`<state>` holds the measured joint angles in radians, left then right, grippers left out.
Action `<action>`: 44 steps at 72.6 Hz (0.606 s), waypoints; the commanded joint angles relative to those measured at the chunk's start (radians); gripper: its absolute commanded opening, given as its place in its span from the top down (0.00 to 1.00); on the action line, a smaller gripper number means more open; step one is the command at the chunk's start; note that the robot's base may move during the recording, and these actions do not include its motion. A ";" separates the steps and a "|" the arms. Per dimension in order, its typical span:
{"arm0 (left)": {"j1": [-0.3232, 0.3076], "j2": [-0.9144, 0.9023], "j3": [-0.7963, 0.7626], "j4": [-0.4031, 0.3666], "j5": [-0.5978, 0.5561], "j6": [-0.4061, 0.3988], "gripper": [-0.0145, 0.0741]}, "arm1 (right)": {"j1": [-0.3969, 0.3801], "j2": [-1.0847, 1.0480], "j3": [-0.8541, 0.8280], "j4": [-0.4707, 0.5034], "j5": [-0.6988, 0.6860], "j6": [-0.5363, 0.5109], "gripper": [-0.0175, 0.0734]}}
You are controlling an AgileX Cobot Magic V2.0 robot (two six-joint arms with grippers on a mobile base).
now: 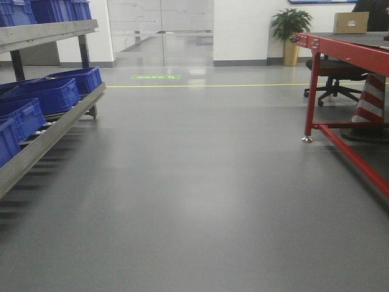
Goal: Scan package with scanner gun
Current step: 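Drive the base forward toward the red-framed table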
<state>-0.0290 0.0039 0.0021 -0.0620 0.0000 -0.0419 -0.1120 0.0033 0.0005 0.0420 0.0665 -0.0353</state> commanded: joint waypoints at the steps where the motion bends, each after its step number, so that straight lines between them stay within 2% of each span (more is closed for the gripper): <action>1: -0.006 -0.004 -0.002 0.001 -0.018 -0.004 0.96 | -0.003 -0.003 0.000 -0.006 -0.015 -0.002 0.99; 44: -0.006 -0.004 -0.002 0.001 -0.018 -0.004 0.96 | -0.003 -0.003 0.000 -0.006 -0.015 -0.002 0.99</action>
<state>-0.0290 0.0039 0.0021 -0.0620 0.0000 -0.0419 -0.1120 0.0033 0.0005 0.0420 0.0665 -0.0353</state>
